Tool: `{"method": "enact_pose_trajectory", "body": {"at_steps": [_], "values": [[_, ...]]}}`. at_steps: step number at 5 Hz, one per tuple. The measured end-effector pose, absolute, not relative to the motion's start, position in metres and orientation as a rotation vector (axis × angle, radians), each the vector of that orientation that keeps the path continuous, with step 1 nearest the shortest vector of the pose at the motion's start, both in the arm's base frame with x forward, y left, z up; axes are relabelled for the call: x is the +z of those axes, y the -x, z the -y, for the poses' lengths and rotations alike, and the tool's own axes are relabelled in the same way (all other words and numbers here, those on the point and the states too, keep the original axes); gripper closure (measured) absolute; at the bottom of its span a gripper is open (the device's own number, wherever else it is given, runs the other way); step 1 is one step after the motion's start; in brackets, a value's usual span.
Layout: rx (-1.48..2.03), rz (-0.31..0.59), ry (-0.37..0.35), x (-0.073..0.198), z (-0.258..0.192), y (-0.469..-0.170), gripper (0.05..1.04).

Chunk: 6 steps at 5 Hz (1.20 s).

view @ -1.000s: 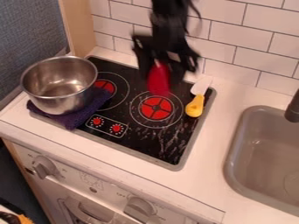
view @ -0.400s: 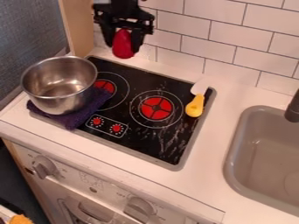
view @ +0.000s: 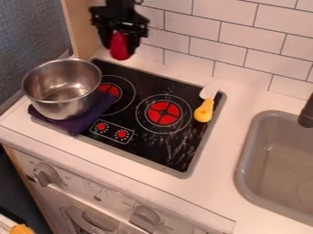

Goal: Move the red object to the upper left of the burner

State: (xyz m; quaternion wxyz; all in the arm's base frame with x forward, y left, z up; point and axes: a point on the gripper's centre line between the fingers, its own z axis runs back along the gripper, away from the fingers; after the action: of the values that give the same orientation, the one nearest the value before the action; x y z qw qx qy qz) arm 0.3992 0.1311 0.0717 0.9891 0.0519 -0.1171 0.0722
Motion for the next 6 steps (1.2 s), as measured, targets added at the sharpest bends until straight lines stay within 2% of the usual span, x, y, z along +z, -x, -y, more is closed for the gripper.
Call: {"method": "enact_pose_trajectory", "body": {"at_steps": [1, 2, 3, 4, 5, 6], "values": [[0.146, 0.247, -0.074, 0.054, -0.148, -0.399, 0.342], [0.154, 0.215, -0.019, 0.033, -0.152, -0.399, 0.342], [0.165, 0.201, 0.013, 0.025, -0.154, -0.398, 0.342], [0.169, 0.201, 0.024, 0.024, -0.156, -0.401, 0.277], [0.155, 0.183, 0.026, 0.026, -0.156, -0.399, 0.074], [0.127, 0.173, 0.021, 0.036, -0.156, -0.402, 0.075]]}}
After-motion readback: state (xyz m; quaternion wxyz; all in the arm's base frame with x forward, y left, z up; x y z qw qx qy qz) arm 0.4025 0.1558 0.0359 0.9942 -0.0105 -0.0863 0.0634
